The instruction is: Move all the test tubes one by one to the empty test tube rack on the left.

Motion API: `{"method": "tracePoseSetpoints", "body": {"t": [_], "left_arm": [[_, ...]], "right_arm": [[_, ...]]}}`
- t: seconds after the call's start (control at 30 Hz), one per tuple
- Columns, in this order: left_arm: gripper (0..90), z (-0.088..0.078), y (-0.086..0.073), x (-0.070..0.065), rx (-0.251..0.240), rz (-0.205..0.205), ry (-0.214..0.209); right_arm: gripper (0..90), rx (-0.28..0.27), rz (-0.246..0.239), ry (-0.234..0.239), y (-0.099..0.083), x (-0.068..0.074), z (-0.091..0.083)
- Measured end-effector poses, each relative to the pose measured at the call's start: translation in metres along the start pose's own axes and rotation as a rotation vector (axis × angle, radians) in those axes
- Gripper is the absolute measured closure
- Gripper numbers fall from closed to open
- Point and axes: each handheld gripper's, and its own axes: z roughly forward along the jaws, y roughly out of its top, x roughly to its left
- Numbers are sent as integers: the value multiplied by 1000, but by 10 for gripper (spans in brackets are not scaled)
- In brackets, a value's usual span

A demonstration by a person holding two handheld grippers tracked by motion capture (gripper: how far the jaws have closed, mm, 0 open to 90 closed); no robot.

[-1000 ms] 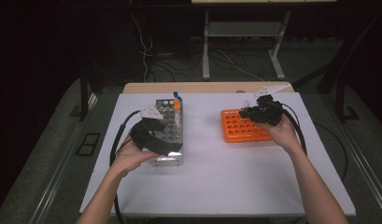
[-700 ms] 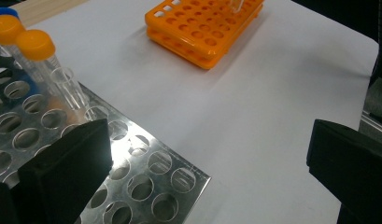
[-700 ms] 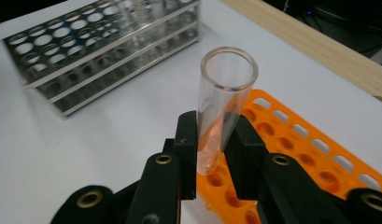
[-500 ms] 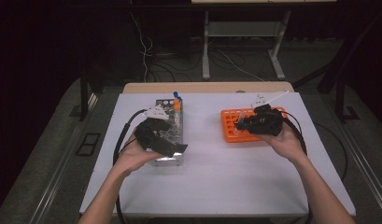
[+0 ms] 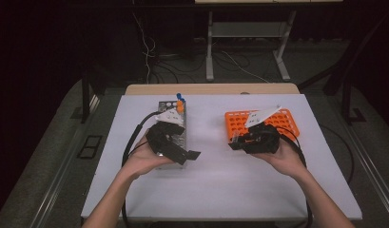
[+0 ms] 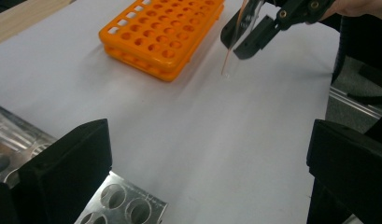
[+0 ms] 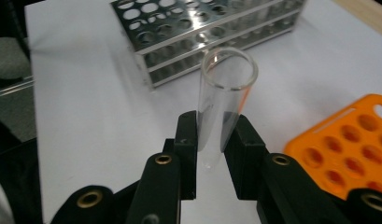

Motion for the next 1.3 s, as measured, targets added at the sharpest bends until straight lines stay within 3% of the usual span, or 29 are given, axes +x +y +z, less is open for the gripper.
{"method": "tracePoseSetpoints", "body": {"t": [0.27, 0.7, 0.9, 1.03, 1.3], "left_arm": [[0, 7, 10, -12, 27, 51, -33], [153, 23, 18, -27, 114, 142, -118], [296, 28, 17, -30, 159, 187, -171], [451, 30, 15, -32, 190, 216, -206], [657, 34, 14, -33, 212, 246, -221]], "right_arm": [[747, 32, -55, 62, 1, 20, 12], [747, 86, -117, 155, 4, 51, 39], [747, 101, -145, 176, 7, 60, 47], [747, 101, -152, 186, 9, 64, 49], [747, 95, -162, 195, 11, 69, 53]]}}
